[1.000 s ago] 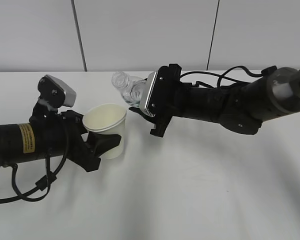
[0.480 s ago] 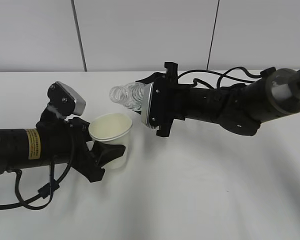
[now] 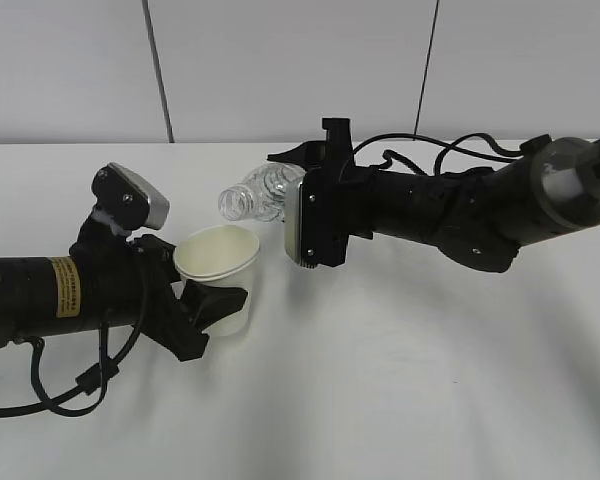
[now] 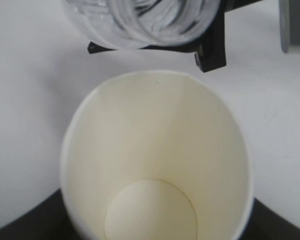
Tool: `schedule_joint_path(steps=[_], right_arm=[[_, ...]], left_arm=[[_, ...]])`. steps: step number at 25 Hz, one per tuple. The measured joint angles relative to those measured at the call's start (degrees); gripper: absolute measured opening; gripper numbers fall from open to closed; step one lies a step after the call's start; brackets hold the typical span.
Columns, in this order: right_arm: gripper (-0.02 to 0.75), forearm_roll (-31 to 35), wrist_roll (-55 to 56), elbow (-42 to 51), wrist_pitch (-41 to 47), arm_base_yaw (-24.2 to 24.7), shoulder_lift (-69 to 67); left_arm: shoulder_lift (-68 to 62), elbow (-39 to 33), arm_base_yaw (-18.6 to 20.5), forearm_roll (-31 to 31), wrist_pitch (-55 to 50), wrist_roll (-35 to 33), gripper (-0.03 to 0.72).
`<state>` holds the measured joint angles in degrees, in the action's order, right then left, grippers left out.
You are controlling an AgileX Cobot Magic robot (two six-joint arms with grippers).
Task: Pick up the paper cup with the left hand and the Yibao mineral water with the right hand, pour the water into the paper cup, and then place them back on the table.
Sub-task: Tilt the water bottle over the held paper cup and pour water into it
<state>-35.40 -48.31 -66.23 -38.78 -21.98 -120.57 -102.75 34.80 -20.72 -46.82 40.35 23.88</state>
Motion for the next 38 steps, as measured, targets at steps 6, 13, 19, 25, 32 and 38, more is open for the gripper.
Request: schedule_joint_path(steps=[6, 13, 19, 25, 32, 38], right_arm=[[0.478, 2.46, -5.12, 0.0, -2.17, 0.0, -0.04], [0.478, 4.68, -10.99, 0.0, -2.25, 0.0, -0.13], [0.478, 4.73, -13.5, 0.0, -2.29, 0.0, -0.13], [0.478, 5.76, -16.11, 0.0, -2.29, 0.0, -0.13], [0.478, 6.41, -18.85, 0.0, -2.39, 0.0, -0.13], [0.478, 7.38, -21.02, 0.0, -2.39, 0.0, -0.13]], left_arm=[[0.0, 0.0, 0.0, 0.16, -0.58, 0.0, 0.412], [0.0, 0.32, 0.0, 0.16, -0.82, 0.0, 0.412], [0.0, 0.37, 0.0, 0.16, -0.85, 0.0, 0.412], [0.0, 0.37, 0.0, -0.01, -0.85, 0.0, 0.412], [0.0, 0.37, 0.0, -1.3, -0.85, 0.0, 0.412], [0.0, 0.37, 0.0, -2.04, -0.85, 0.0, 0.412]])
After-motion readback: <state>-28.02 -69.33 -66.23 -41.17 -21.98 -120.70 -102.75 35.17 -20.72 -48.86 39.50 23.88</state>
